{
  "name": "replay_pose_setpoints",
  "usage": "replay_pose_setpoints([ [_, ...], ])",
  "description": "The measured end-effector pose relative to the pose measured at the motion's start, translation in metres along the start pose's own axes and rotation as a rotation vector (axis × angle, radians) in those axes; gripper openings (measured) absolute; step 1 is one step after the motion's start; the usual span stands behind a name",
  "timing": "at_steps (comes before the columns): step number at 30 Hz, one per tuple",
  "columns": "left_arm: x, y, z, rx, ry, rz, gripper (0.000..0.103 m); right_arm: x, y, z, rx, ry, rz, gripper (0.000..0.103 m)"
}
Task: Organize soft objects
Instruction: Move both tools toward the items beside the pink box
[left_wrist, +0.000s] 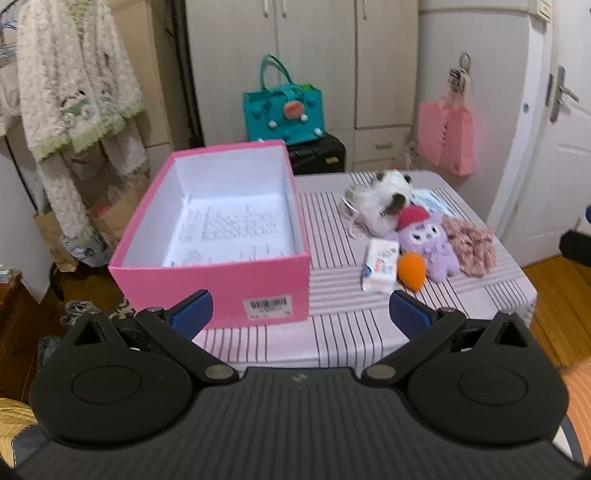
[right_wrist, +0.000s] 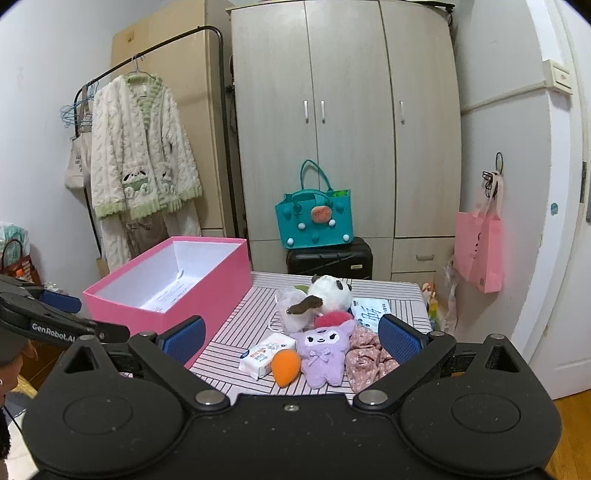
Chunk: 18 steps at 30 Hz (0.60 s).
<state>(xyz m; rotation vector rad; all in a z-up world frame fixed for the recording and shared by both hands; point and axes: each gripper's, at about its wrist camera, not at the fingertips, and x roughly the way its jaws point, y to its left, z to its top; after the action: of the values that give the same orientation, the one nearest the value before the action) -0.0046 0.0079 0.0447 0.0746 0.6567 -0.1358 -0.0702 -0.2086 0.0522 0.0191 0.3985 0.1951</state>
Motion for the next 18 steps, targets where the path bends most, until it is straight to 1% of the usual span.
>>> replay_pose_setpoints([
  [3,0.003,-0.002,-0.004,0.020,0.028,-0.018,0.103,-0.002,0.001,-0.002,-0.010,0.003,0.015,0.101],
  [7,0.002,-0.004,-0.009,0.045,0.032,0.008,0.103,-0.006,0.002,-0.004,-0.026,0.005,0.025,0.101],
  [11,-0.001,-0.005,-0.011,0.063,0.035,0.019,0.103,-0.009,0.003,-0.005,-0.036,0.006,0.026,0.101],
  [15,-0.004,-0.002,-0.008,0.087,0.040,0.009,0.103,-0.012,0.002,-0.004,-0.037,0.007,0.030,0.101],
  [18,-0.007,-0.001,-0.006,0.100,0.032,0.024,0.103,-0.012,0.001,-0.005,-0.037,0.007,0.031,0.101],
])
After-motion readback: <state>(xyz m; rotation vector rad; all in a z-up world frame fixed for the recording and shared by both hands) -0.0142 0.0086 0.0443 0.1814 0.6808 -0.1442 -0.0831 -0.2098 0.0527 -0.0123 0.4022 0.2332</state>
